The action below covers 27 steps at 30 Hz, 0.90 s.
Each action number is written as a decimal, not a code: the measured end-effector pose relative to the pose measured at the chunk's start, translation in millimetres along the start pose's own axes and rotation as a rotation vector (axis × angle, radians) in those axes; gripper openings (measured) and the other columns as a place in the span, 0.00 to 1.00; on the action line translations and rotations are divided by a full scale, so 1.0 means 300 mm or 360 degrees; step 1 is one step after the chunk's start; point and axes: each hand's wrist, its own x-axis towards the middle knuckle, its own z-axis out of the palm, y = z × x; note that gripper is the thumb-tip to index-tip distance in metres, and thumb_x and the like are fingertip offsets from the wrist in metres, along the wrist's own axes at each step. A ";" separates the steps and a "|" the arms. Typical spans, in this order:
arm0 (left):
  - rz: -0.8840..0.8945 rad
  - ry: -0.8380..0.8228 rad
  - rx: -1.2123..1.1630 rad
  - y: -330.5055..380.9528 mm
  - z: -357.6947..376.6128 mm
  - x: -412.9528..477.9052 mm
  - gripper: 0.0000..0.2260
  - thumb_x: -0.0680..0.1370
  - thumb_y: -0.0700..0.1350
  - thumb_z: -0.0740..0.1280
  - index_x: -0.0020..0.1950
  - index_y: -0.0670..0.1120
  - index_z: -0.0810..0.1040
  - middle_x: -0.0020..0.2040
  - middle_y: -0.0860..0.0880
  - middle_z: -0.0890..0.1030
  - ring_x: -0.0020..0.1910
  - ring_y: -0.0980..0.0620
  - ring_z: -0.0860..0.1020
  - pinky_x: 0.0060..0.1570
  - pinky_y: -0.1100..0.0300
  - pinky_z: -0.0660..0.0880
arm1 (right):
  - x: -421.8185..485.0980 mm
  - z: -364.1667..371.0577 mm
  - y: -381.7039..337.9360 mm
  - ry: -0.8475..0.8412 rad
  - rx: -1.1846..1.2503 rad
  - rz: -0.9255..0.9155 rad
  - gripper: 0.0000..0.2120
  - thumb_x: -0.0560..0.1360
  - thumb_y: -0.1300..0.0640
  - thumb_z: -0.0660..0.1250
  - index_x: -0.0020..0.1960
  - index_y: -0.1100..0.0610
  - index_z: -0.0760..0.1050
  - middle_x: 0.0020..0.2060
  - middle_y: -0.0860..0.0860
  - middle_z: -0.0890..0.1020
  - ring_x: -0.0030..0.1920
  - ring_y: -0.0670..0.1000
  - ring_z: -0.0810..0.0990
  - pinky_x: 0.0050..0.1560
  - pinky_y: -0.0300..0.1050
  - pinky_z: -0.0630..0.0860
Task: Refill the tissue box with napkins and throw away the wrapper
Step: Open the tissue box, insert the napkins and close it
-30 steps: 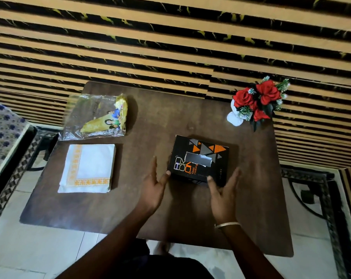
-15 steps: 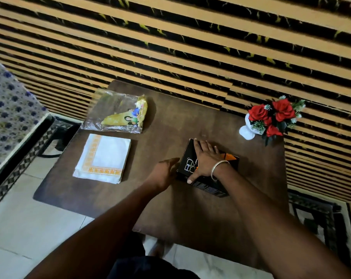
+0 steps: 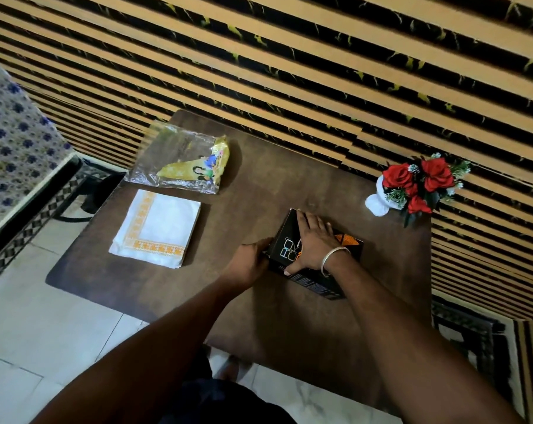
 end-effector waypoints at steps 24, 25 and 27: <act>-0.0614 0.0371 -0.0781 -0.046 -0.012 -0.016 0.13 0.81 0.51 0.64 0.64 0.49 0.78 0.57 0.53 0.79 0.57 0.54 0.76 0.56 0.58 0.70 | 0.006 -0.022 -0.032 -0.0091 -0.0019 -0.0053 0.37 0.71 0.28 0.62 0.75 0.35 0.52 0.78 0.60 0.51 0.78 0.66 0.47 0.76 0.68 0.46; -0.0563 0.0290 -0.0800 -0.034 -0.023 0.001 0.15 0.81 0.51 0.63 0.66 0.49 0.77 0.60 0.54 0.77 0.60 0.56 0.74 0.59 0.59 0.69 | 0.008 -0.018 -0.035 -0.0084 -0.0029 -0.0029 0.37 0.71 0.28 0.61 0.76 0.35 0.51 0.79 0.60 0.50 0.78 0.66 0.47 0.76 0.68 0.46; -0.0504 0.0135 -0.0762 -0.026 -0.036 0.031 0.13 0.82 0.53 0.62 0.60 0.50 0.81 0.61 0.55 0.78 0.61 0.56 0.75 0.60 0.59 0.69 | 0.011 -0.017 -0.043 -0.0073 -0.0047 0.0013 0.39 0.72 0.28 0.59 0.78 0.38 0.48 0.79 0.60 0.49 0.79 0.66 0.46 0.76 0.68 0.45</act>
